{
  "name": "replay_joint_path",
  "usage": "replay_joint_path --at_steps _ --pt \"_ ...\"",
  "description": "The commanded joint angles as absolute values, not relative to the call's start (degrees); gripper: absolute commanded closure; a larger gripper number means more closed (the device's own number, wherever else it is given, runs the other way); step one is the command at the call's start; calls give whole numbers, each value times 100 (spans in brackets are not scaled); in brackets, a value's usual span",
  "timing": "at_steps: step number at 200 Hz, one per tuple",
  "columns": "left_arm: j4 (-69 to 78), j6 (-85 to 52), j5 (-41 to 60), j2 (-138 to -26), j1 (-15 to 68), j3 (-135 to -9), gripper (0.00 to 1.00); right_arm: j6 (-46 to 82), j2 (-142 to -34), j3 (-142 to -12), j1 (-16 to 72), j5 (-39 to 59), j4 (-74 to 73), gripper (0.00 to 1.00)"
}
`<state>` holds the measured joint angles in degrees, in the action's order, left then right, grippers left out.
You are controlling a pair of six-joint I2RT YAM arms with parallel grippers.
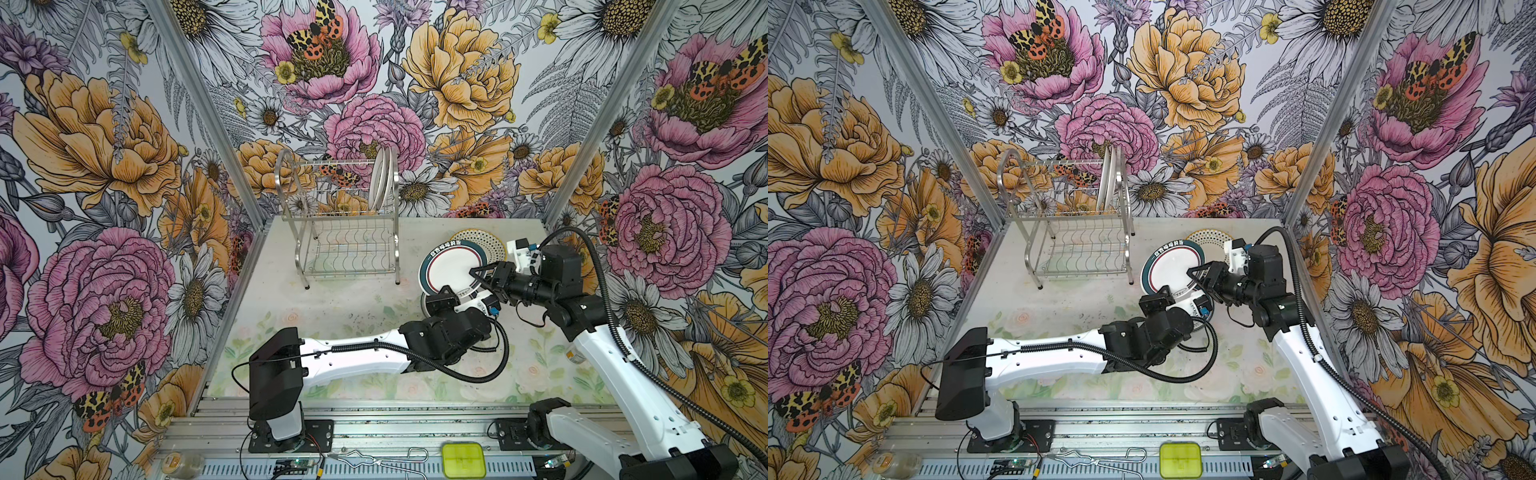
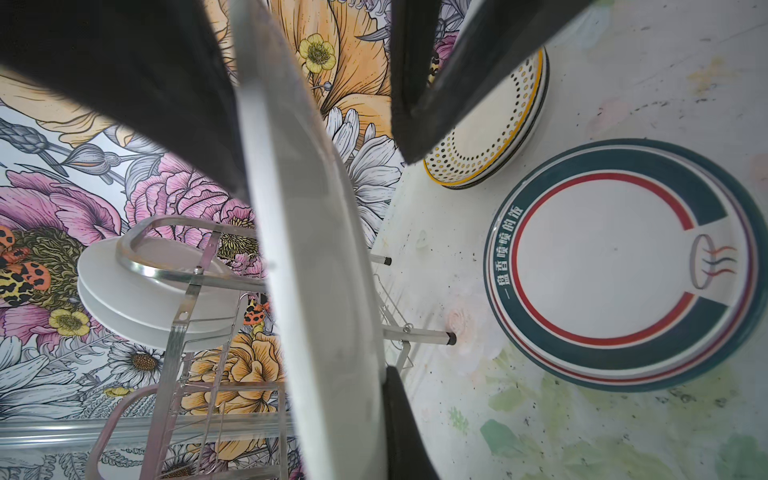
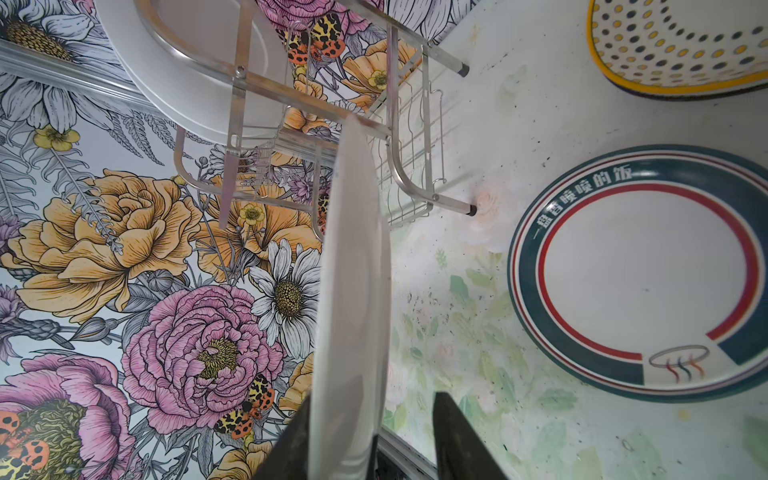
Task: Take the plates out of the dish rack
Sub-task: 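Grasp the white plate's rim with the right gripper while the left releases it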
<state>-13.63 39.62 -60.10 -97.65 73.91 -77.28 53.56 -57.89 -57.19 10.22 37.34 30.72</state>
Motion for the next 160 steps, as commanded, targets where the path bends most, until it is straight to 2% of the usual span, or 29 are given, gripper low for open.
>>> replay_joint_path --at_steps 1,70,89,116,129,141,160 --pt "-960 4094 -6032 -9782 7350 -7949 100 5256 -5801 -5615 1047 3689 2905 61" --pt "-950 4036 -5863 -9843 7404 -7999 100 5402 -5965 -5396 991 3705 2245 71" --pt "-955 3962 -5869 -9846 7427 -8000 100 5371 -6034 -5390 985 3698 2165 80" --pt "-937 3920 -5842 -9818 7404 -7999 99 5351 -6065 -5387 984 3649 2127 100" --pt "-932 3926 -5824 -9809 7400 -8007 97 5337 -6064 -5373 976 3622 2127 100" --pt "-923 3912 -5833 -9795 7379 -8016 90 5320 -6065 -5361 967 3580 2127 100" --pt "-940 3894 -5826 -9765 7339 -8018 70 5300 -6081 -5337 949 3501 2135 100"
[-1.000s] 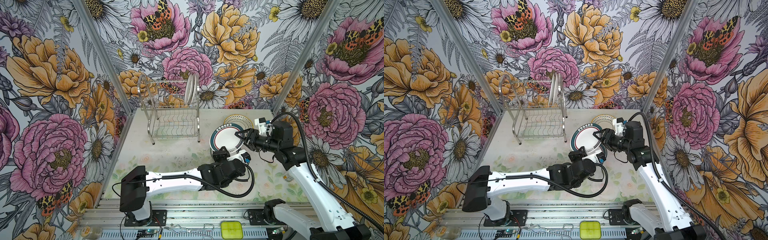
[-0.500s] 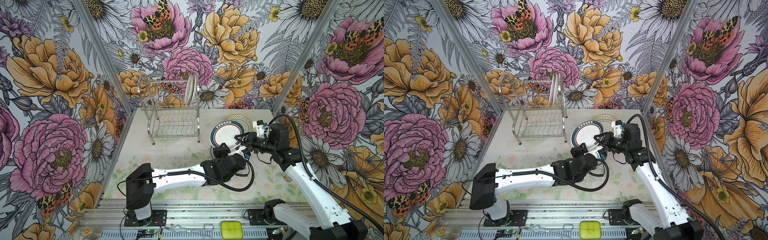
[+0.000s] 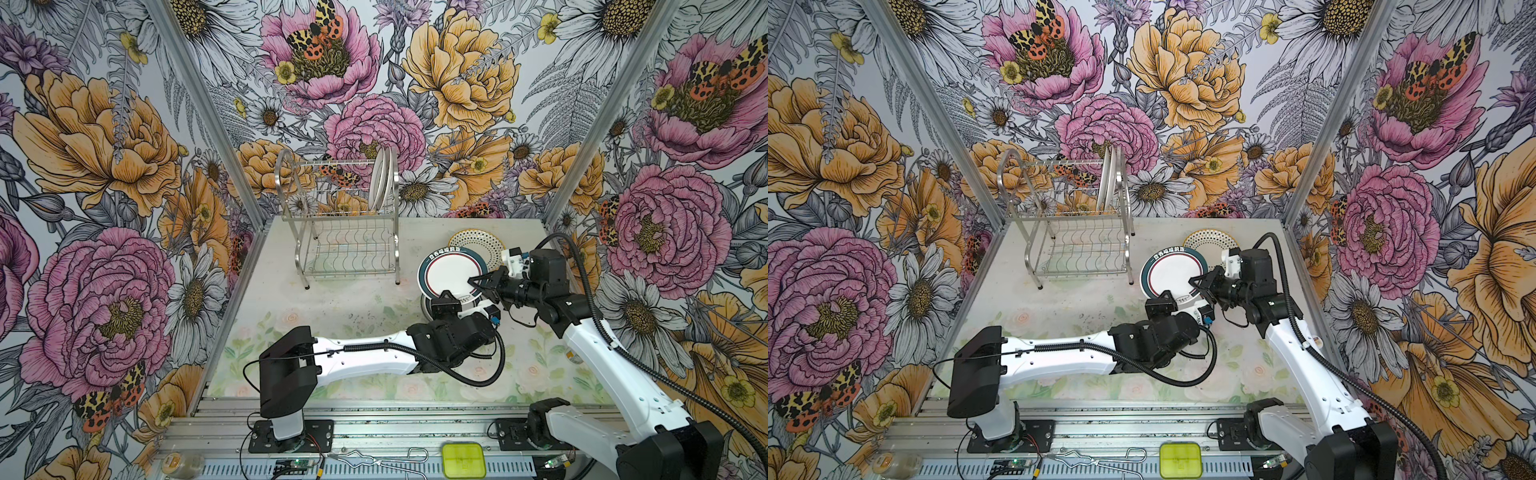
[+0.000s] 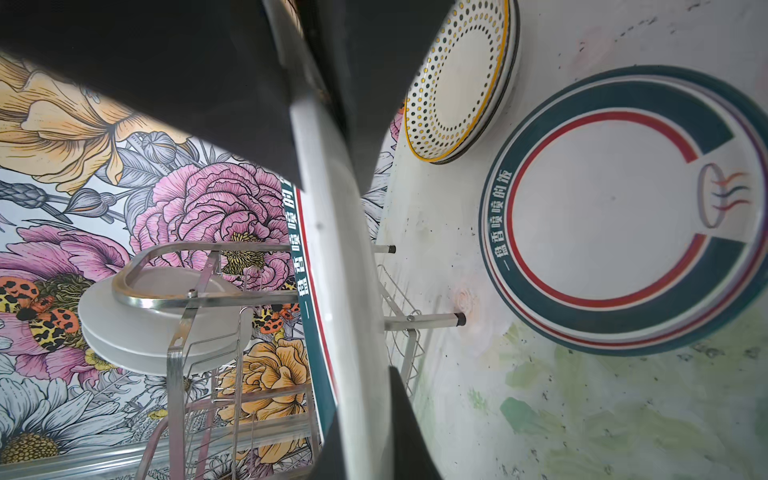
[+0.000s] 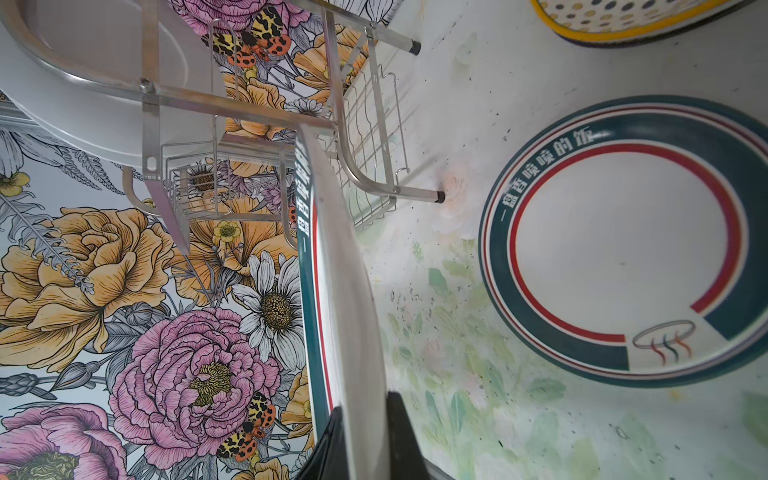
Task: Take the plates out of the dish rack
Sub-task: 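Grasp the white plate's rim with the right gripper while the left releases it, then lower the white plate onto the stack with the right gripper while the left withdraws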
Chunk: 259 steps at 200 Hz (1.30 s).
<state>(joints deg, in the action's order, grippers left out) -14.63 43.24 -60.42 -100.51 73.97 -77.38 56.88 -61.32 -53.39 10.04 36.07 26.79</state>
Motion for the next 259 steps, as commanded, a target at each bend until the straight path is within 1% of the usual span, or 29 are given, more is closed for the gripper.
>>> replay_joint_path --at_steps 1,16,37,44,46,60,77,103,125,153,170,192,216,249,259 --pt "-940 3889 -5826 -9760 7334 -8021 69 5296 -6082 -5340 945 3495 2131 100" --pt "-1124 3794 -5794 -9718 7317 -8038 51 5287 -6108 -5326 905 3408 2136 100" --pt "-1245 3753 -5826 -9613 7309 -7983 34 5226 -6213 -5365 784 3335 2136 100" --pt "-1288 3727 -5853 -9570 7306 -7973 17 5204 -6254 -5400 734 3313 2136 100" --pt "-1306 3716 -5864 -9553 7304 -7972 15 5197 -6270 -5413 724 3311 2138 100" --pt "-1436 3609 -5822 -9413 7297 -7921 6 5132 -6388 -5473 626 3233 2141 100" --pt "-1584 3377 -5705 -9149 7254 -7861 2 5045 -6589 -5525 523 3131 2145 100" --pt "-2072 2734 -5445 -8635 7018 -7921 1 4931 -6901 -5468 505 2969 2145 100" --pt "-2701 1696 -4969 -8215 6466 -8217 1 4782 -7149 -5393 518 2820 2164 100" --pt "-2673 999 -4120 -7594 5903 -8061 1 4772 -7346 -5237 532 2608 2186 100" --pt "-2621 625 -3899 -7318 5554 -8001 1 4789 -7431 -5126 553 2495 2189 100" --pt "-2624 84 -3550 -7074 4946 -7976 1 4808 -7574 -5023 562 2445 2189 100" --pt "-2650 -435 -2798 -6856 4235 -7945 1 4833 -7707 -4934 595 2362 2190 100" --pt "-2729 -905 -2087 -6793 3556 -7966 1 4852 -7830 -4852 672 2270 2182 100" --pt "-2750 -980 -2007 -6830 3429 -7978 1 4862 -7856 -4834 683 2260 2181 100"
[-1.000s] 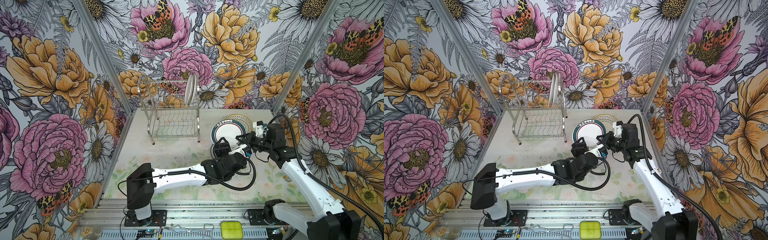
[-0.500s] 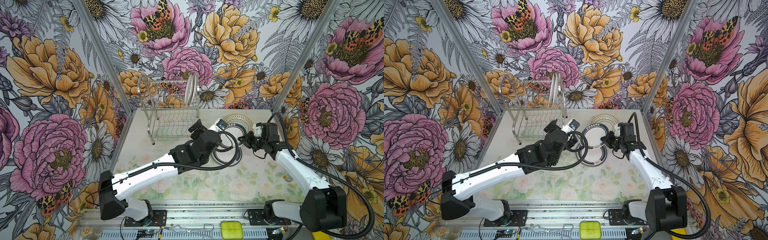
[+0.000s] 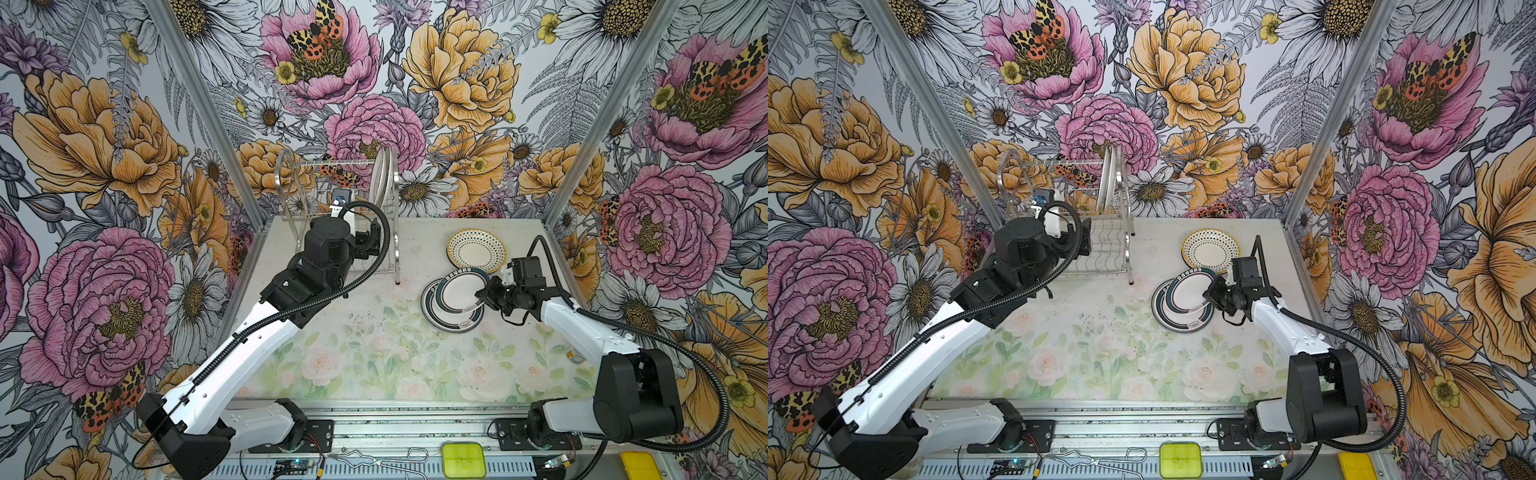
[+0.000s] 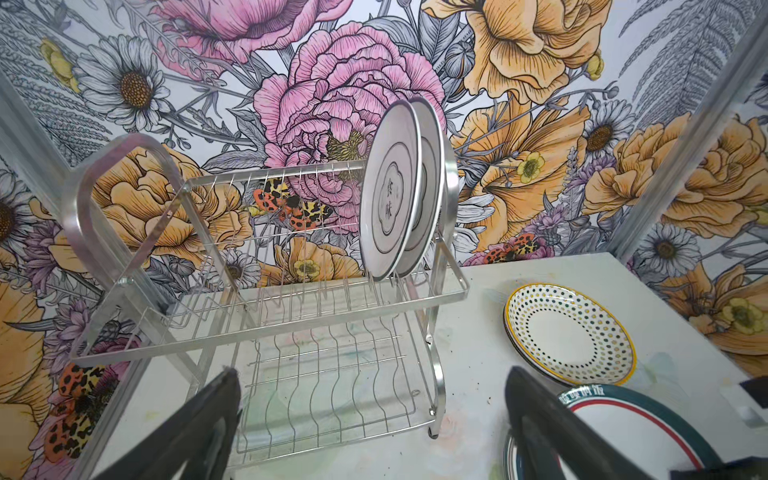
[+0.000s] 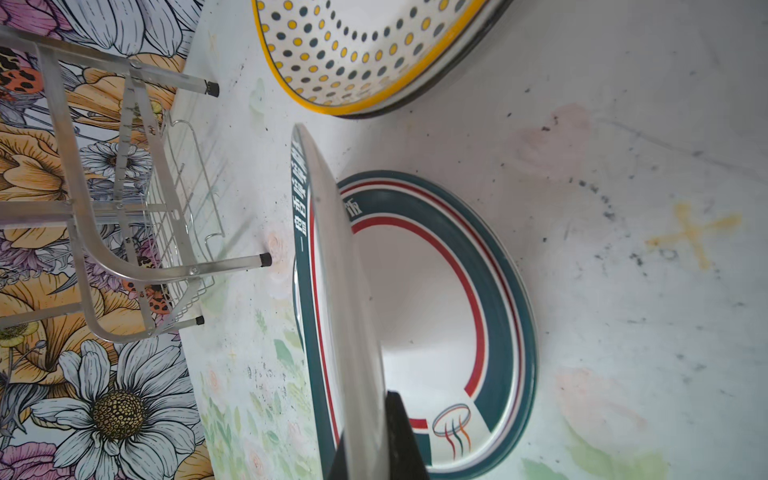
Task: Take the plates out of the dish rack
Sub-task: 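Lower the white plate onto the stack with the right gripper while the left withdraws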
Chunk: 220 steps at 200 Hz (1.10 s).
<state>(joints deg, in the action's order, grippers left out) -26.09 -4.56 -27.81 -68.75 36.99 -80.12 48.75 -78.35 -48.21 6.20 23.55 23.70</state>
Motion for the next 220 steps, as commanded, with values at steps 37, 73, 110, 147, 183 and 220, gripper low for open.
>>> replay_joint_path --at_steps 37,73,110,147,183,220 --pt "-2785 -1054 -1956 -6926 3135 -7990 1 4931 -7943 -4764 720 2225 2182 100" --pt "-2778 -1105 -1694 -6982 2810 -7976 1 4988 -8024 -4686 826 2208 2181 100" --pt "-2760 -1072 -1696 -7123 2729 -8024 1 5101 -8030 -4616 938 2168 2191 100" --pt "-2752 -1018 -1601 -7259 2673 -8087 1 5271 -8152 -4562 1061 2137 2261 90" --pt "-2662 -940 -1412 -7305 2619 -8071 1 5353 -8125 -4534 1185 1960 2422 61" --pt "-2636 -921 -1355 -7378 2593 -8076 1 5335 -8045 -4606 1246 1705 2761 49"
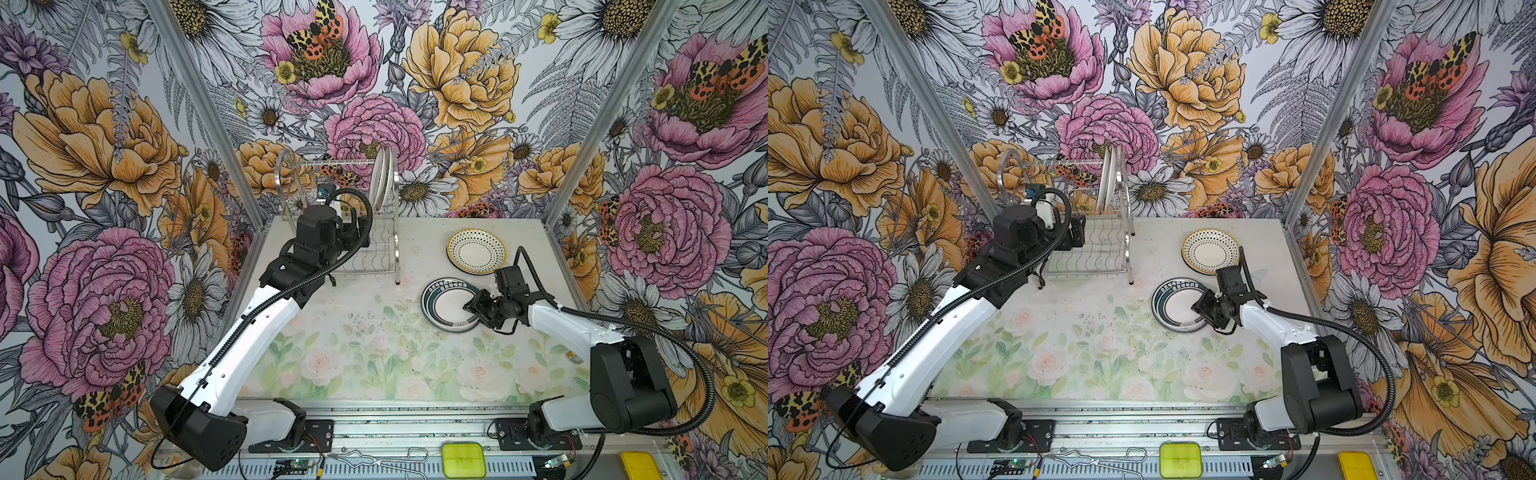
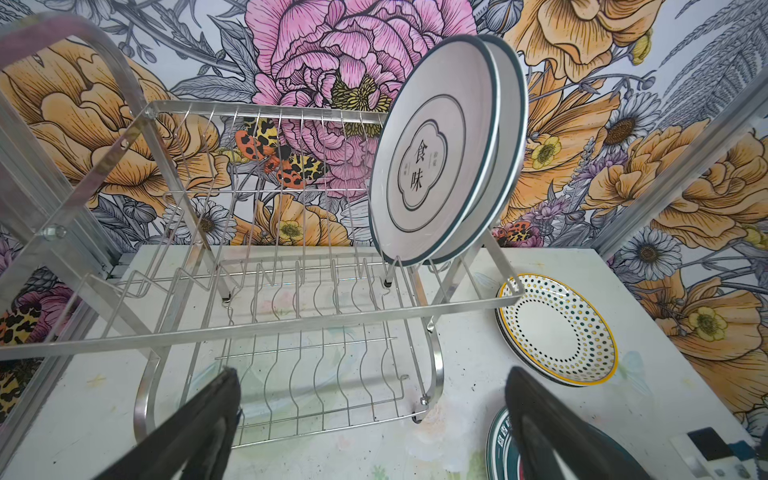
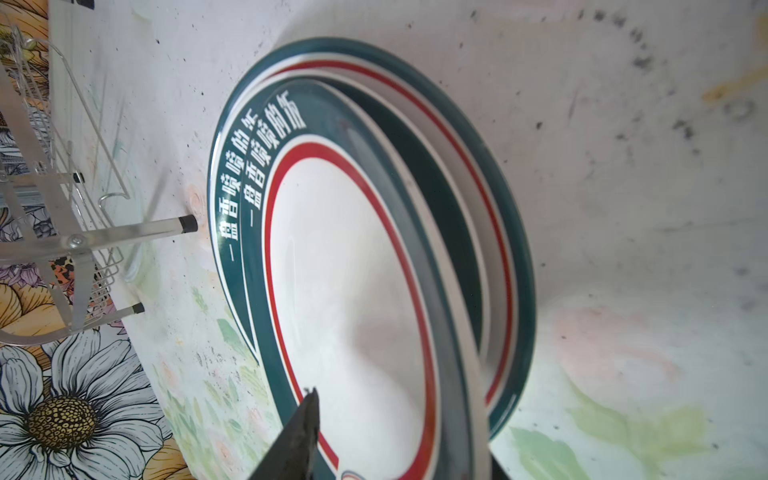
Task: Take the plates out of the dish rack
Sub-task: 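Lower the white plate onto the stack with the right gripper while the left withdraws, then open the right gripper and lift it off the stack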
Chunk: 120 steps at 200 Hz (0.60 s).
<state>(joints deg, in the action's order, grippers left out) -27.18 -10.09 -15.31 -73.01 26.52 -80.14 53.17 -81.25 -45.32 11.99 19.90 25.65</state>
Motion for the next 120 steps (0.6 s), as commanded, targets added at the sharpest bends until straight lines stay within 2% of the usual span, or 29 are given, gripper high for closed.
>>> replay_joint_path --at_steps 1,21,68,120 --pt "-2632 -917 -1359 -7380 2593 -8077 1 5331 -8044 -4610 1251 1696 2773 49" --pt "-2640 -911 -1384 -7417 2593 -8095 1 5300 -8075 -4679 1282 1545 2922 45" --pt "-2642 -914 -1358 -7444 2586 -8103 1 5117 -8279 -5065 1499 1062 3389 41" --pt "-2818 -969 -1390 -7567 2584 -8183 1 5124 -8517 -5393 1658 965 3555 37"
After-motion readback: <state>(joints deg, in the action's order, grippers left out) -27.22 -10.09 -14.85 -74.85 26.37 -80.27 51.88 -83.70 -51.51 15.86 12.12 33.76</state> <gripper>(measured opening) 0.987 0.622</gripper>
